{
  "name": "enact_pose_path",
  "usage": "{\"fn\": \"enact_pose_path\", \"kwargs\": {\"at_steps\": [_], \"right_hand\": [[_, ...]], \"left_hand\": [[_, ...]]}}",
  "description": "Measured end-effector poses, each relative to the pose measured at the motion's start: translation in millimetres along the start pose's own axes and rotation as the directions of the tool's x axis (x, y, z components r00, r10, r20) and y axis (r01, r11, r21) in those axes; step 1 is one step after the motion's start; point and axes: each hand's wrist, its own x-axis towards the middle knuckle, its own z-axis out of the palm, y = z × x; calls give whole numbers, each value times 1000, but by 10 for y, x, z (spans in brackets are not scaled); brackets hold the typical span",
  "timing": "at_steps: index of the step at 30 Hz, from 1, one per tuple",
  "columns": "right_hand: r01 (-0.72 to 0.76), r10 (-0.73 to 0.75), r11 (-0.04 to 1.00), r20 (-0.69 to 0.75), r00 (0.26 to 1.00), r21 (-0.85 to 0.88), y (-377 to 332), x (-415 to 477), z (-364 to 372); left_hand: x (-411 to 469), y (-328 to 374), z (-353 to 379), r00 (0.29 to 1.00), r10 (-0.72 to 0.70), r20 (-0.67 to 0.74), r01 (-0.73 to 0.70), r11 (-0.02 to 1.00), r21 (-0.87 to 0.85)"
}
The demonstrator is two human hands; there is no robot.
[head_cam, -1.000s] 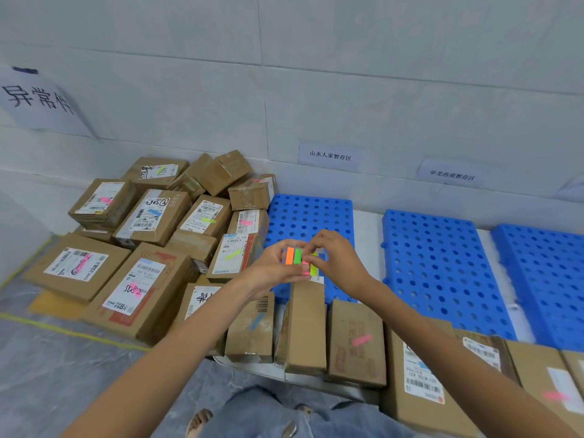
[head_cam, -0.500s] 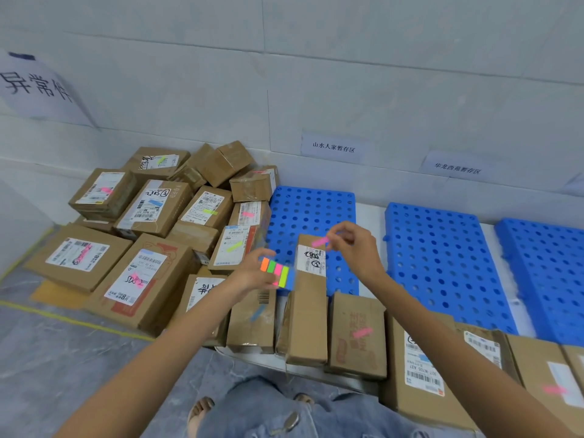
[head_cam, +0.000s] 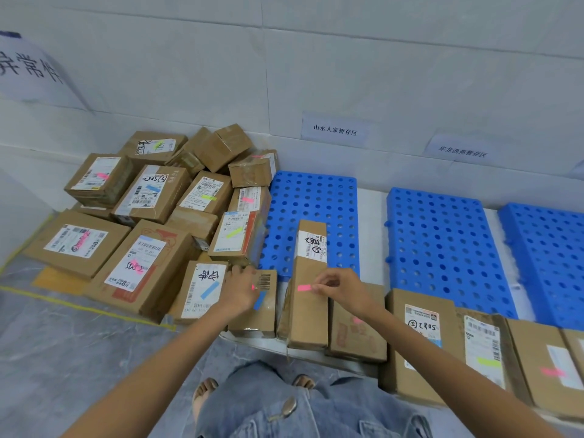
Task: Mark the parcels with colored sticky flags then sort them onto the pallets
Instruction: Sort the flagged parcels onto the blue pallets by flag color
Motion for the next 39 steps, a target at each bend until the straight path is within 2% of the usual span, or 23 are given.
{"fn": "enact_pose_path", "kwargs": {"at_steps": [2,3,5,8,11,13,17,20,23,26,31,35,39], "right_hand": [[-37,37,999,-60,998,-5,38,2,29],[-57,56,998,-87,995,-7,54,2,47],[-93,89,995,-128,988,-24,80,8,80],[-129,123,991,-162,979,-26,103,36,125],[-187,173,981,-201,964,-54,108,74,176],[-214,190,973,-223,956,-87,123,99,223],[-213,167,962,-248,954,-171,139,128,306],[-217,152,948,-265,952,-233,168,104,285],[-303,240,942,-342,909,-144,282,77,226],[-359,345,933,-285,894,4,386,46,211],[-263,310,945,-273,911,196,240,-34,123],[-155,261,942,-356,897,298,86,-8,-185],[-146,322,912,-451,832,383,197,94,-662]], "left_hand": [[-8,43,8,989,89,-117,-76,991,111],[-9,74,16,977,133,-167,-115,987,113],[-22,177,29,956,207,-207,-206,978,27],[-49,360,99,951,252,-178,-281,946,-163],[-118,537,203,983,170,-75,-186,898,-400],[-148,615,284,995,96,7,-80,868,-489],[-138,694,403,991,-44,129,112,802,-586],[-93,695,388,968,-73,242,210,763,-612],[-65,688,331,957,-89,278,256,710,-656],[-59,718,299,951,-127,281,297,627,-720],[63,842,178,967,-140,213,255,555,-792],[266,1236,31,988,-4,155,133,533,-835],[445,1835,-12,961,107,254,161,532,-832]]}}
